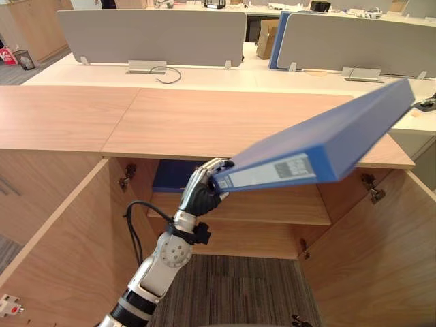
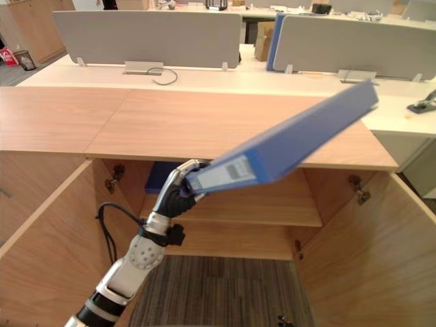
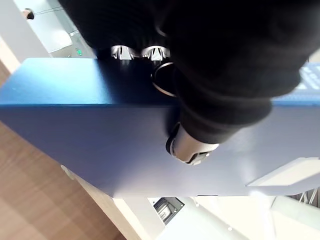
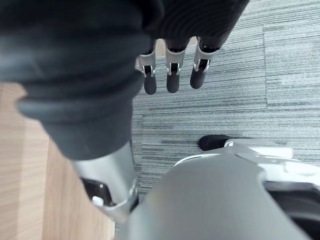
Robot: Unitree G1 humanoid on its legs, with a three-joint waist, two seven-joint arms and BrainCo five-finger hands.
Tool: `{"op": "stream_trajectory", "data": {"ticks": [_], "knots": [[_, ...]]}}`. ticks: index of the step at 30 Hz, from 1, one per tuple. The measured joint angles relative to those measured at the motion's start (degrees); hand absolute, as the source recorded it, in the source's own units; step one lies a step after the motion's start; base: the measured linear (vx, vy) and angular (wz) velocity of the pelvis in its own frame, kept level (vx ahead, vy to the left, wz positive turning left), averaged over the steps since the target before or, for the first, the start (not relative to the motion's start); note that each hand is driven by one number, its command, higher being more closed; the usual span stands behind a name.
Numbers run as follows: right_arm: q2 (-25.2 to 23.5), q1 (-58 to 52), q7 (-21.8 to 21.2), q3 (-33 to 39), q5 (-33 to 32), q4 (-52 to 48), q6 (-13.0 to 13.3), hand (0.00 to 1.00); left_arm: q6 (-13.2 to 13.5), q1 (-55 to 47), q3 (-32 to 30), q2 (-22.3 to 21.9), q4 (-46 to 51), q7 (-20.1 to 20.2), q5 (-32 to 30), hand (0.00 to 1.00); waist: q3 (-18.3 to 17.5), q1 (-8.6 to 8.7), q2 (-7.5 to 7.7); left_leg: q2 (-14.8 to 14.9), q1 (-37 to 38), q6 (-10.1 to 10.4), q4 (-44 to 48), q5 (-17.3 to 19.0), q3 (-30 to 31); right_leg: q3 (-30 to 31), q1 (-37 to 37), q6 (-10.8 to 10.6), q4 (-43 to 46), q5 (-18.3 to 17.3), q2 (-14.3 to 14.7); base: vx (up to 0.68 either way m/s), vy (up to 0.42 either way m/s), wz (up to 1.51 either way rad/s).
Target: Walk over to the cabinet, pick up the folder, carry it to the office cabinet, place the folder inside the office cabinet, then close the office cabinet door
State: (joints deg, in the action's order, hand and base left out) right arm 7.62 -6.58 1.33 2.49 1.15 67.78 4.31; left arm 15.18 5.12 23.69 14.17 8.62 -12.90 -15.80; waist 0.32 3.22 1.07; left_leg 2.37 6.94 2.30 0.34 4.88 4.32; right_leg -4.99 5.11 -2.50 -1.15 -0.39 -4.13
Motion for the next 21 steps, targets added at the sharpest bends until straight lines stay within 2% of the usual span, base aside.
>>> {"op": "stream_trajectory", "data": {"ticks": [2, 7, 10, 18, 21], "knots": [[-0.1, 0.0, 0.0, 0.2, 0.0, 0.1, -0.1, 0.00, 0.0, -0.7, 0.1, 0.5, 0.0, 2.2, 7.3, 1.00, -0.1, -0.09, 0.17, 0.0, 0.1, 0.0, 0.0, 0.0, -0.1, 0.1, 0.0, 0.0, 0.1, 0.0, 0.0, 0.00, 0.000, 0.00], [-0.2, -0.1, 0.1, 0.6, 0.0, 0.6, -0.3, 0.00, -0.6, -3.7, 1.1, 0.7, 5.0, 9.5, 34.2, 1.00, -0.1, -0.48, 0.18, 0.0, -0.6, 0.1, 1.0, 0.1, 0.1, 0.5, -0.4, -0.1, 0.7, -0.2, 0.0, 0.00, 0.000, 0.00], [-0.2, -0.2, 0.1, 0.8, -0.3, 0.6, -0.2, 0.00, -0.6, -3.8, 1.0, -0.6, 8.5, 10.6, 43.4, 1.00, -0.2, -0.90, 0.14, 0.2, -1.0, 0.1, 1.4, 0.1, 0.1, 0.8, -1.3, -0.1, 2.4, -0.8, 0.2, -0.04, -0.012, -0.01], [-0.1, -0.7, 0.1, 0.7, -0.3, 0.6, -0.4, 0.00, -0.3, -5.0, 1.0, 0.1, 6.4, 13.2, 55.5, 1.00, -1.7, -0.81, -0.07, 0.8, -0.9, 0.5, 1.9, 0.3, -0.6, 1.4, -2.0, 0.0, 3.5, -0.9, 0.7, -0.03, -0.008, -0.05], [0.0, -0.5, 0.6, 0.1, -4.0, 0.5, -0.4, 0.00, -0.7, -5.9, 1.0, 0.2, 3.6, 13.4, 59.2, 1.00, -1.8, -0.95, -0.14, 0.8, -1.0, 0.6, 1.7, 0.2, -0.6, 1.4, -2.1, 0.0, 3.4, -0.8, 0.7, -0.01, 0.003, 0.00]]}}
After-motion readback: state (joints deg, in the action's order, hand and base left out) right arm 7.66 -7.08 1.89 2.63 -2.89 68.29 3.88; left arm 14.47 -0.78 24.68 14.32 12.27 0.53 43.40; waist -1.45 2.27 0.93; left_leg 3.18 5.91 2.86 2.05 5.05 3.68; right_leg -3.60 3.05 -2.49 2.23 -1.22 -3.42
